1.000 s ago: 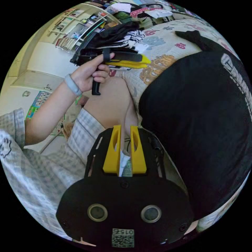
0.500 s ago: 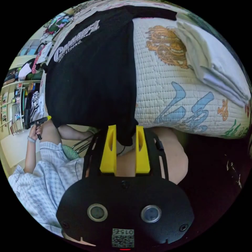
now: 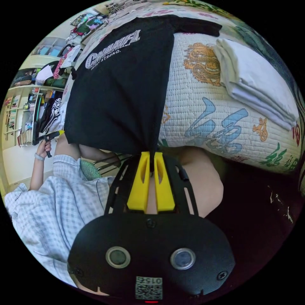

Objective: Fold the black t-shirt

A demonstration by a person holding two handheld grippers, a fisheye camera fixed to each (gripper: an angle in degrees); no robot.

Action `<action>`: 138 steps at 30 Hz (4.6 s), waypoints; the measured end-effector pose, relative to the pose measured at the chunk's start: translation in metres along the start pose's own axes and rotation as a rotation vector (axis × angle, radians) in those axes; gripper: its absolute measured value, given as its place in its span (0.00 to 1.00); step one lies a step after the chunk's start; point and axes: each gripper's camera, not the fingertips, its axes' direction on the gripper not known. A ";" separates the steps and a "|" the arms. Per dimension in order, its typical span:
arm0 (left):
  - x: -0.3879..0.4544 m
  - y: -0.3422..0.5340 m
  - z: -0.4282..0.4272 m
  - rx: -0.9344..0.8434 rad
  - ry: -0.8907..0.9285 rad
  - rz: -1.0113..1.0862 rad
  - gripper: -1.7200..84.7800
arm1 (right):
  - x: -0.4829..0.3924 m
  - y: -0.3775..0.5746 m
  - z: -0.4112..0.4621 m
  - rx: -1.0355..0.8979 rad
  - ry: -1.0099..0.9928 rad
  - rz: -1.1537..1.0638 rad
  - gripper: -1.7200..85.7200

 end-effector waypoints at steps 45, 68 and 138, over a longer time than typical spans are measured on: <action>-0.177 -0.061 0.139 0.796 0.238 -0.319 0.03 | -0.654 -0.478 0.106 -0.340 0.481 -0.819 0.05; -0.213 -0.027 0.062 0.746 0.380 -0.406 0.11 | -0.604 -0.414 -0.032 0.023 0.182 -0.975 0.09; 0.392 -0.127 -0.324 0.075 -0.573 0.126 0.10 | 0.114 0.032 0.034 0.133 0.291 -0.077 0.01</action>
